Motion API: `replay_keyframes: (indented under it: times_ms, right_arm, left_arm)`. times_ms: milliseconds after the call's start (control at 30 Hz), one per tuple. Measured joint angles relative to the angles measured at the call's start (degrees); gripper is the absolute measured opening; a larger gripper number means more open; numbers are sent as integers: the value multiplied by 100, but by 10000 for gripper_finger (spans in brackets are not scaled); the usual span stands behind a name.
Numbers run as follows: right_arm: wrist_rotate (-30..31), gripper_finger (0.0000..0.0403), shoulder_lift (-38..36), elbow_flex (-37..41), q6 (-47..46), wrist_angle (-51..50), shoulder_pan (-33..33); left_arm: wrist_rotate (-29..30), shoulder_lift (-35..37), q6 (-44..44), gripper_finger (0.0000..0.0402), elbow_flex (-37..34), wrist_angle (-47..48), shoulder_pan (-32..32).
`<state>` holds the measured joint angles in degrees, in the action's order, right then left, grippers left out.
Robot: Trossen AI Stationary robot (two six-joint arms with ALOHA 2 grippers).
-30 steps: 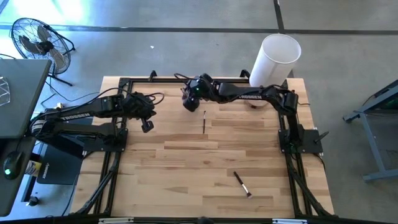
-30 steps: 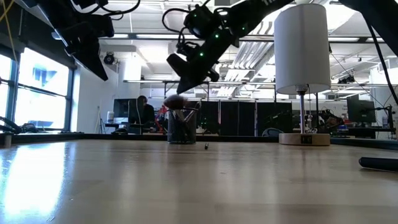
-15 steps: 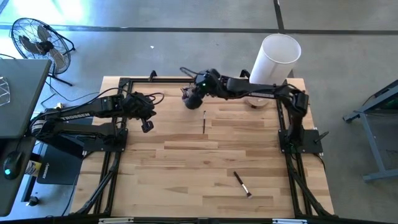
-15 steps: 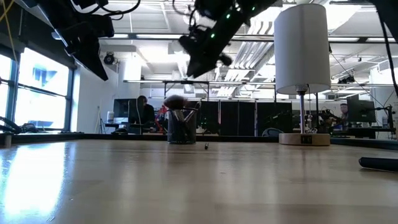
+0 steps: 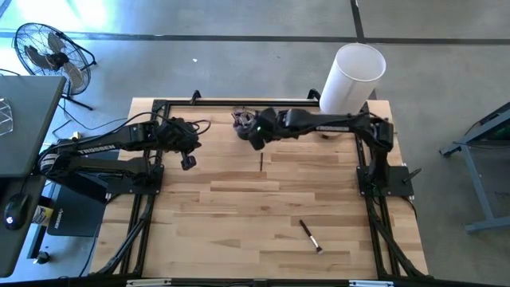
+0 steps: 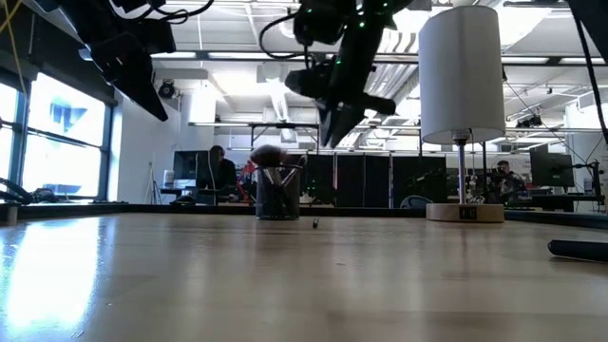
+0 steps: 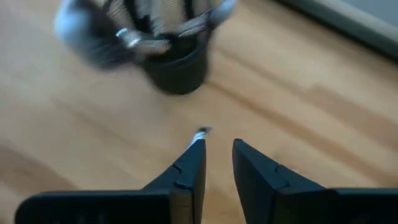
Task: Put items in baskets/containers
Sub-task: Put the eyeshadow brush into the pen holder
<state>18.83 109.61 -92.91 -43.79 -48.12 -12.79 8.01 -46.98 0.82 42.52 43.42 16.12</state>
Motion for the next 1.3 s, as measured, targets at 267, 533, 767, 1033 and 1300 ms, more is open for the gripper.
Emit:
replay_keyframes:
  times_ms: [267,533,767,1033,1300]
  right_arm:
    - [-308,101,639,-2,-485,313,85]
    - [-244,161,1153,-4,-885,444,1]
    - [275,153,1563,-6,-891,876,-70]
    - [-265,99,1820,-28,-1019,681,-259]
    - [-675,15,1703,-19,-97,226,-227]
  left_arm:
    - [-2,0,65,0,0,31,0]
    - [-9,0,65,0,0,189,0]
    - [-11,-2,65,0,0,194,0]
    - [-148,0,59,0,0,216,0]
    - [-146,0,46,0,0,216,0]
